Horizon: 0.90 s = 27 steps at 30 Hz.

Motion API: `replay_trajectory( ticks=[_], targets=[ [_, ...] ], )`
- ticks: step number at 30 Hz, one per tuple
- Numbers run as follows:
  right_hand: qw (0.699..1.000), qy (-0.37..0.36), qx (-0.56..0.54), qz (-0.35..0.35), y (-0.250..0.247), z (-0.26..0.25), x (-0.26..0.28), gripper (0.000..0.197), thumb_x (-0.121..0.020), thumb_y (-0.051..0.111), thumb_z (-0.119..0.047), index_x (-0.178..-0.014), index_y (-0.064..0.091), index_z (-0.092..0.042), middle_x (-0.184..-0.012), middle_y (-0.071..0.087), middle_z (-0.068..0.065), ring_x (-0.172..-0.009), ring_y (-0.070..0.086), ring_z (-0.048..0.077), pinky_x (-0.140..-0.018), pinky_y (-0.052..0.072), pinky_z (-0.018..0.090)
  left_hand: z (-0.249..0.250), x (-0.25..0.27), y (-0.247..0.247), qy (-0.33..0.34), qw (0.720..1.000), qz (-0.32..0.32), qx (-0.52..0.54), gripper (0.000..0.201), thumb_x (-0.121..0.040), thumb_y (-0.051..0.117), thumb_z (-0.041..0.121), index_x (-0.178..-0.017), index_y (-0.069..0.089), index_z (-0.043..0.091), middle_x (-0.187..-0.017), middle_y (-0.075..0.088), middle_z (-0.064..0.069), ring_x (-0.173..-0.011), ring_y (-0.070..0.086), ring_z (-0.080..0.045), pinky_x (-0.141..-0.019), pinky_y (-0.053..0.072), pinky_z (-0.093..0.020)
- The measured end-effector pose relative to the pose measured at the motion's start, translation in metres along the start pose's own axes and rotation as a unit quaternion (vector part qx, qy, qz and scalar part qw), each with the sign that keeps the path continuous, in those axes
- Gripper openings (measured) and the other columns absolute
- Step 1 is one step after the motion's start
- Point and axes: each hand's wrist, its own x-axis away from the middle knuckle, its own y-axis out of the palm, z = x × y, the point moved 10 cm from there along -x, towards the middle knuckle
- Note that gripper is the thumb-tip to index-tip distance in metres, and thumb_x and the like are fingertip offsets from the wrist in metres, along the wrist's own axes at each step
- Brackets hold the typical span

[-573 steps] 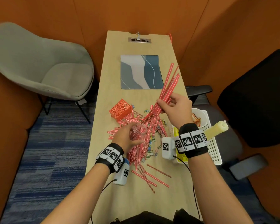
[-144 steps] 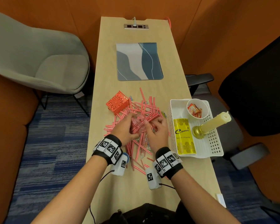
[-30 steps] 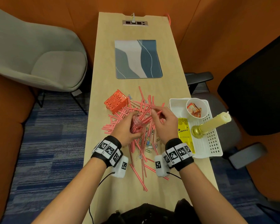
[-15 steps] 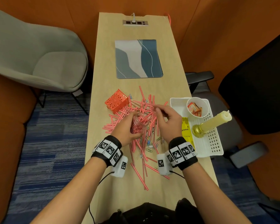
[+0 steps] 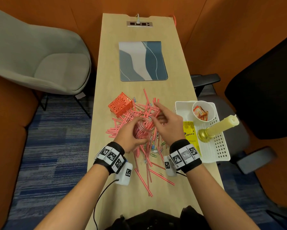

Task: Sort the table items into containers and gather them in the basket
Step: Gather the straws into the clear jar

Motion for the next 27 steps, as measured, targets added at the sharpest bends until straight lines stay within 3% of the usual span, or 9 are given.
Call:
replay_trajectory(
  ticks=[3,6,9,14,18,20,23,25,27],
  targets=[
    [0.999,-0.029,0.041,0.011,0.005,-0.001,0.002,0.039,-0.093,0.067,-0.018,-0.131,0.062,-0.014,-0.106,0.07,-0.002,-0.092,0.065,0.009,-0.088,0.054,0.029,-0.003,0.0,-0.004,0.006,1.0,0.003,-0.017,0.093,-0.065,0.093,0.034,-0.145,0.046,0.027,-0.13,0.063,0.005,-0.112,0.063,-0.012,-0.104,0.051,-0.035],
    [0.999,0.038,0.015,-0.005,0.014,0.012,-0.001,0.029,-0.094,0.065,-0.019,-0.122,0.069,-0.017,-0.098,0.071,-0.004,-0.084,0.063,0.005,-0.082,0.054,0.024,-0.009,0.001,-0.009,-0.002,1.0,0.018,-0.011,0.09,-0.066,0.093,0.035,-0.143,0.047,0.03,-0.128,0.064,0.007,-0.11,0.064,-0.011,-0.102,0.052,-0.037],
    [0.997,0.041,0.012,-0.068,0.038,0.008,0.005,0.02,-0.089,0.07,-0.015,-0.107,0.077,-0.019,-0.091,0.072,-0.007,-0.082,0.064,0.004,-0.079,0.056,0.028,-0.006,0.0,-0.017,0.003,0.999,0.048,-0.003,0.084,-0.069,0.092,0.028,-0.141,0.048,0.027,-0.123,0.063,0.011,-0.107,0.062,-0.006,-0.1,0.051,-0.028],
    [0.991,0.037,-0.04,-0.12,0.056,-0.008,0.003,0.021,-0.095,0.062,-0.024,-0.112,0.075,-0.022,-0.103,0.074,-0.007,-0.095,0.065,0.003,-0.085,0.051,0.016,-0.01,-0.006,-0.033,-0.007,0.996,0.089,0.025,0.074,-0.073,0.089,0.019,-0.136,0.051,0.024,-0.116,0.062,0.015,-0.1,0.06,0.005,-0.087,0.049,-0.008],
    [0.973,0.179,-0.143,0.02,0.027,0.045,-0.029,0.018,-0.097,0.058,-0.023,-0.105,0.073,-0.024,-0.101,0.073,-0.007,-0.096,0.068,0.01,-0.085,0.058,0.032,-0.016,-0.008,-0.051,-0.019,0.99,0.129,0.044,0.078,-0.07,0.089,0.032,-0.138,0.05,0.027,-0.104,0.061,0.022,-0.091,0.059,0.011,-0.078,0.047,-0.006],
    [0.963,0.259,-0.065,0.043,0.02,0.092,-0.045,0.02,-0.094,0.061,-0.019,-0.109,0.073,-0.015,-0.1,0.072,-0.004,-0.096,0.067,0.014,-0.092,0.056,0.037,-0.021,-0.009,-0.061,-0.022,0.987,0.152,0.044,0.079,-0.069,0.09,0.038,-0.137,0.051,0.026,-0.11,0.065,0.016,-0.1,0.064,-0.001,-0.09,0.05,-0.02],
    [0.9,0.373,0.172,-0.149,0.051,0.169,-0.043,0.054,-0.087,0.071,-0.034,-0.132,0.056,-0.008,-0.128,0.061,0.011,-0.12,0.057,0.028,-0.104,0.046,0.037,-0.03,-0.012,-0.071,-0.03,0.983,0.172,0.05,0.08,-0.068,0.09,0.044,-0.136,0.052,0.027,-0.118,0.066,0.01,-0.11,0.062,-0.008,-0.099,0.051,-0.03],
    [0.854,0.388,0.268,-0.218,0.068,0.199,-0.036,0.073,-0.083,0.072,-0.048,-0.137,0.048,-0.005,-0.139,0.051,0.016,-0.128,0.05,0.034,-0.106,0.043,0.041,-0.035,-0.015,-0.075,-0.035,0.981,0.177,0.065,0.077,-0.069,0.091,0.04,-0.135,0.053,0.028,-0.119,0.066,0.011,-0.111,0.062,-0.007,-0.101,0.051,-0.031],
    [0.859,0.366,0.299,-0.198,0.076,0.208,-0.041,0.077,-0.082,0.069,-0.057,-0.135,0.047,-0.005,-0.137,0.047,0.017,-0.126,0.048,0.036,-0.105,0.043,0.044,-0.039,-0.019,-0.076,-0.037,0.981,0.174,0.078,0.076,-0.069,0.091,0.039,-0.134,0.052,0.031,-0.119,0.066,0.012,-0.112,0.063,-0.006,-0.102,0.052,-0.035]
  ],
)
